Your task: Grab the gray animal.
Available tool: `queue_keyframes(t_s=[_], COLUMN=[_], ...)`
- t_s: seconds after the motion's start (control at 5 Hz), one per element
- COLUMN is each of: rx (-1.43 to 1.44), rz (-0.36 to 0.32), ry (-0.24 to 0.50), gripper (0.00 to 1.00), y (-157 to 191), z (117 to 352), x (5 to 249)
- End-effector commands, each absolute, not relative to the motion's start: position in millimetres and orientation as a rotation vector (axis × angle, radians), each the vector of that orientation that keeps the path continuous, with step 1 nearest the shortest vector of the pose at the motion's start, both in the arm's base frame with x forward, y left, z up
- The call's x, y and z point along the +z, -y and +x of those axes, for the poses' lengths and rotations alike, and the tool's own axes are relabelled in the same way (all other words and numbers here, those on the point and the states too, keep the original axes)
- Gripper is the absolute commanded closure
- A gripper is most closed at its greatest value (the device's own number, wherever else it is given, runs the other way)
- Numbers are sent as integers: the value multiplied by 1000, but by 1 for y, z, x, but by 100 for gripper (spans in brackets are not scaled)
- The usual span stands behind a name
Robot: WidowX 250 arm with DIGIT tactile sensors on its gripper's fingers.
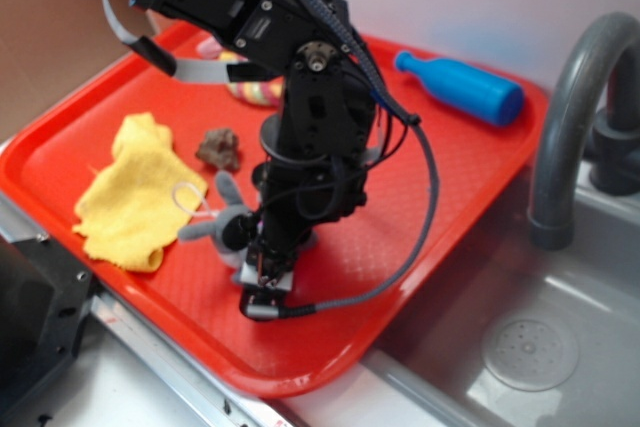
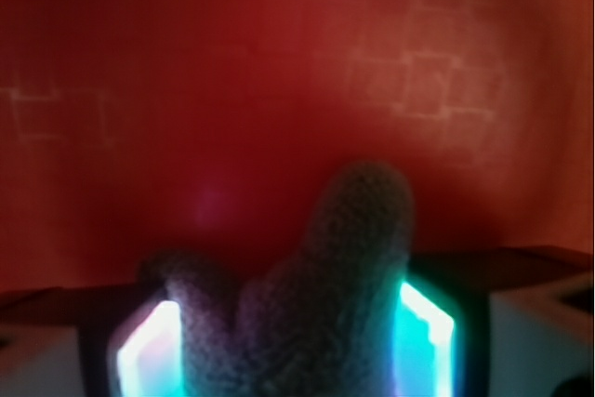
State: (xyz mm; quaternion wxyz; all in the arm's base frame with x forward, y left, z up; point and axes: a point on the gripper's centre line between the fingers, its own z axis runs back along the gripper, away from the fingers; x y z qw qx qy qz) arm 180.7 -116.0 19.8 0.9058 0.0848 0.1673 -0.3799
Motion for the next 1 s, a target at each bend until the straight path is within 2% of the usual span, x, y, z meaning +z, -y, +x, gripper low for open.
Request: queue_keyframes(t_s=[0.0,0.2,0.4,0.6,0.8], rx=[-616,-394,-150,47,-23], rz=[138,15,-64,-67,-89], ry=[-181,-44,88,180,175], gripper=[100,100,100,100,100], y=[100,70,42,27,27], z=[206,223,216,203,206], x=[86,137,184,229,229])
